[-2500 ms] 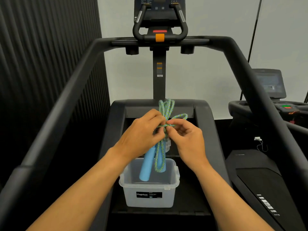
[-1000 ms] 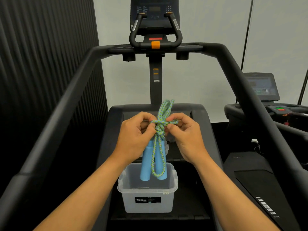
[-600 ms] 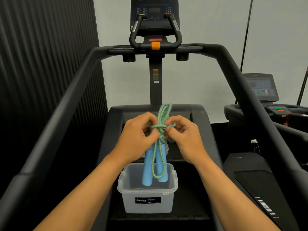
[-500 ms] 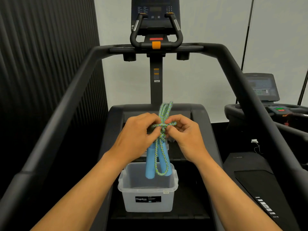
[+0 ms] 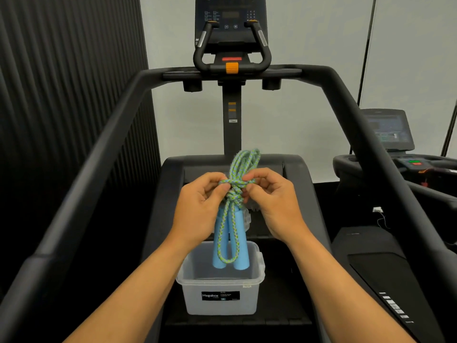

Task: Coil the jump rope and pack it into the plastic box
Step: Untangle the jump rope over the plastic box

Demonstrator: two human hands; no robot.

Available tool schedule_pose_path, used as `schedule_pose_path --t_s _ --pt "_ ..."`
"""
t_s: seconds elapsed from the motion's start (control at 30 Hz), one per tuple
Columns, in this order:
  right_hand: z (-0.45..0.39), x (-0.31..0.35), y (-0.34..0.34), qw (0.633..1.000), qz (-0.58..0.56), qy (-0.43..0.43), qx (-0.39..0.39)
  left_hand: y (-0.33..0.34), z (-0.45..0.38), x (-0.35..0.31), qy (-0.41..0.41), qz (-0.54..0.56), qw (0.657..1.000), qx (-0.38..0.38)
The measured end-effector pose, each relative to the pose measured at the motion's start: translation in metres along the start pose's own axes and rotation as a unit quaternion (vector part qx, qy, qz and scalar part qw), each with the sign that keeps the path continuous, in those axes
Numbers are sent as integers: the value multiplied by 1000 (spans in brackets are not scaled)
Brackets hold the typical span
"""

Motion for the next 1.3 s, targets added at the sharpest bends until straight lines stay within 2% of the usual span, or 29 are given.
schedule_pose_path --t_s 0.17,0.53,0.83,0.93,1.0,1.07,1.17,1.23,1.3 --pt "0 -1 2 1000 -7 5 7 1 5 12 -41 71 996 -17" --pt "-4 -4 4 998 -61 19 -18 9 8 13 -24 98 995 -6" --pt "-7 -5 4 997 -52 43 -49 13 5 23 -53 210 976 -13" --pt "-6 -6 -2 996 -26 55 -63 6 2 13 -21 76 997 9" --pt "-4 -7 -4 997 -7 50 -63 7 0 2 7 -37 999 36" --pt "-3 -5 -5 997 18 41 -63 14 -2 -11 51 -151 985 70" --pt "-3 -3 -5 997 29 30 -67 25 -4 -29 143 -305 938 84" --pt "-5 -4 -2 997 19 32 -63 24 -5 -36 163 -295 939 61" --pt "-8 -7 2 997 1 40 -60 17 -8 -33 136 -225 964 36"
Point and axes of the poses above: each hand's wrist, its own z-axis away from the middle knuckle, its own y-axis out of the palm, x = y × z, the point moved 9 cm from there along -z, towards the middle knuckle, and after that the axes turned 11 degrees about z, right-handed, at the moved point
